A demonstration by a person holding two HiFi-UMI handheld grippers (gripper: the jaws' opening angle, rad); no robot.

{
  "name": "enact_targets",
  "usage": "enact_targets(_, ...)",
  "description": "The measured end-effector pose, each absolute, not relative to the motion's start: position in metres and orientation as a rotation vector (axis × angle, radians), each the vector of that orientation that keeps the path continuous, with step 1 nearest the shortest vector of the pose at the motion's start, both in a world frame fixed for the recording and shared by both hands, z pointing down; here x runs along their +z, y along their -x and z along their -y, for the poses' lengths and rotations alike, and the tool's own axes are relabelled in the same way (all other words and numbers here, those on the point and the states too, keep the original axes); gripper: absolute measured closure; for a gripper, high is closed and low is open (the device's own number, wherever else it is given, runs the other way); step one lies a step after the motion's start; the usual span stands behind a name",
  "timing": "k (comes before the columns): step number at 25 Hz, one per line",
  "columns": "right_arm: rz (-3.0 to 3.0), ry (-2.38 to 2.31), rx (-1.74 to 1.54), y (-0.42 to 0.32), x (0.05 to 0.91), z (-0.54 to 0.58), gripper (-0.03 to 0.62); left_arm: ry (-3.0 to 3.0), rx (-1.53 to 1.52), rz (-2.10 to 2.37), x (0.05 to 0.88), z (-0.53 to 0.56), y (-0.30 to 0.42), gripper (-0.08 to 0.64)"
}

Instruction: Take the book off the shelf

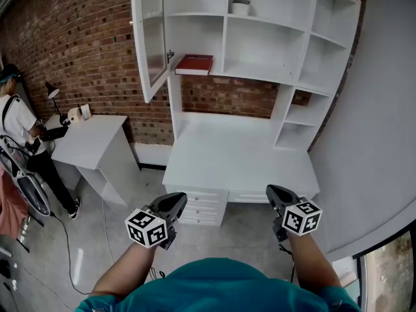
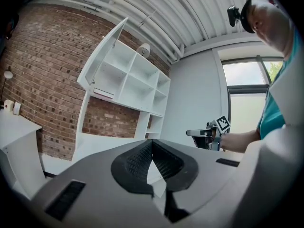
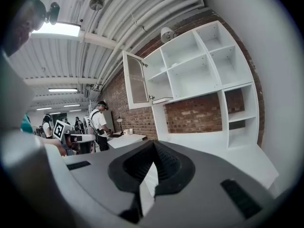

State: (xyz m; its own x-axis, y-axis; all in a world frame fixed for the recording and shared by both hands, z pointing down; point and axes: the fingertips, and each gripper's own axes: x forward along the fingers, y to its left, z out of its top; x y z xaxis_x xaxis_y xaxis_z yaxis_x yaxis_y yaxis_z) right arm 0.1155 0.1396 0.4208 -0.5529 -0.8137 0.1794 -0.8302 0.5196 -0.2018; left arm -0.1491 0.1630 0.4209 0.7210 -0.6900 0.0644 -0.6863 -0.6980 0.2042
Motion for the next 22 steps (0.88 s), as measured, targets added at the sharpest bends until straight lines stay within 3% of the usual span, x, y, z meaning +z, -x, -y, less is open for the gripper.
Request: enact_targets(22, 2.737, -1.357, 0.373, -0.211, 0.415, -0.126, 0.571, -2.701, -0.013, 1.146, 0.421, -0.162, 0.028, 0.545)
